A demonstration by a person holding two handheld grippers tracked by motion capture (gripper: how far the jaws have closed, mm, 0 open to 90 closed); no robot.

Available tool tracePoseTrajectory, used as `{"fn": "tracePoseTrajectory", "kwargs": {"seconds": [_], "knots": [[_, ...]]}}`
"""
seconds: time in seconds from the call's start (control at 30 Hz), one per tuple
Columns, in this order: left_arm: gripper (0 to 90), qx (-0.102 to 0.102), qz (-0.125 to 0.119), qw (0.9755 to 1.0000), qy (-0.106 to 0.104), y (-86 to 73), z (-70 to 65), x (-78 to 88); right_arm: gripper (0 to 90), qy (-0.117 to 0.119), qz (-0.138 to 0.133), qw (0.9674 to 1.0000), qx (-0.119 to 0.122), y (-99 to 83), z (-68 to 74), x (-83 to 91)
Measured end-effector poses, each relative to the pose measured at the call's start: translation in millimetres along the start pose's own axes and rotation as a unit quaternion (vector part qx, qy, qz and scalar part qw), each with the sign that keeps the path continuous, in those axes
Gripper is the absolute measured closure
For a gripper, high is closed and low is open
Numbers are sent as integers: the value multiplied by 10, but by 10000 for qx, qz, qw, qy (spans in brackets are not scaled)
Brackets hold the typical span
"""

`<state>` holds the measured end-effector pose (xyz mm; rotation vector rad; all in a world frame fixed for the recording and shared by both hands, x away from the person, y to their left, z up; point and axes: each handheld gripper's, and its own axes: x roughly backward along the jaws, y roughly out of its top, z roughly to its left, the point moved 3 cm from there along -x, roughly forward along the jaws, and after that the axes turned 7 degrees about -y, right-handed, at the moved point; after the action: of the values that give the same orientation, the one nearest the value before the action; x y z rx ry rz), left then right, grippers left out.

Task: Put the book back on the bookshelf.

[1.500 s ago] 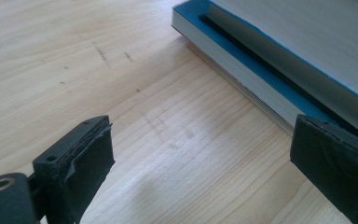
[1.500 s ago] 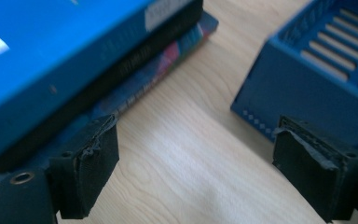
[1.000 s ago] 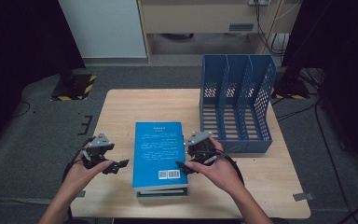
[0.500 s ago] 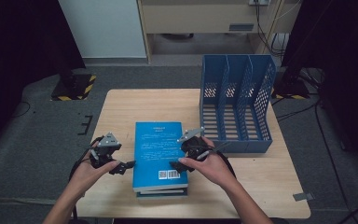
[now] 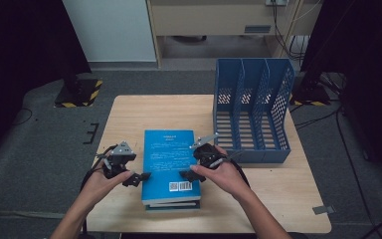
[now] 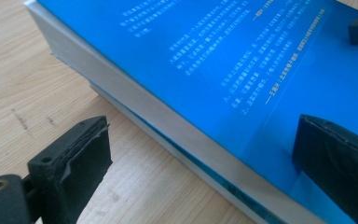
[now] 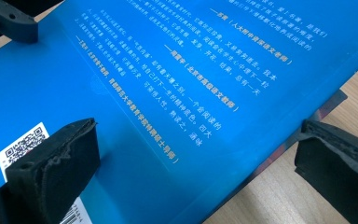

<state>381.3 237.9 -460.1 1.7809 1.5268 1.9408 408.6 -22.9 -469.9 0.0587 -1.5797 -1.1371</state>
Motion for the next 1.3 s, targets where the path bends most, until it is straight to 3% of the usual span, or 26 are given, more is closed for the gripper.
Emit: {"fn": "tracePoseTrajectory", "kwargs": {"seconds": [0.1,0.2,0.33,0.57,0.8,1.3], "knots": [[39,6,21,10000,-97,22,-11,-35,2,16,-93,9999,-53,-17,-10,-6],[45,19,41,9998,-216,40,-30,-72,7,296,-117,9987,-400,-71,-57,-37],[53,51,14,9993,-368,56,-59,-124,3,383,-146,9980,-476,-83,-73,-52],[39,64,35,9991,-417,60,-43,-135,0,508,-137,9968,-601,-88,-102,-81],[26,-63,174,9989,-425,107,-34,-153,0,737,-172,9928,-927,-104,-167,-140],[22,-89,218,9986,-473,148,23,-179,0,878,-116,9897,-1129,-81,-256,-201]]}}
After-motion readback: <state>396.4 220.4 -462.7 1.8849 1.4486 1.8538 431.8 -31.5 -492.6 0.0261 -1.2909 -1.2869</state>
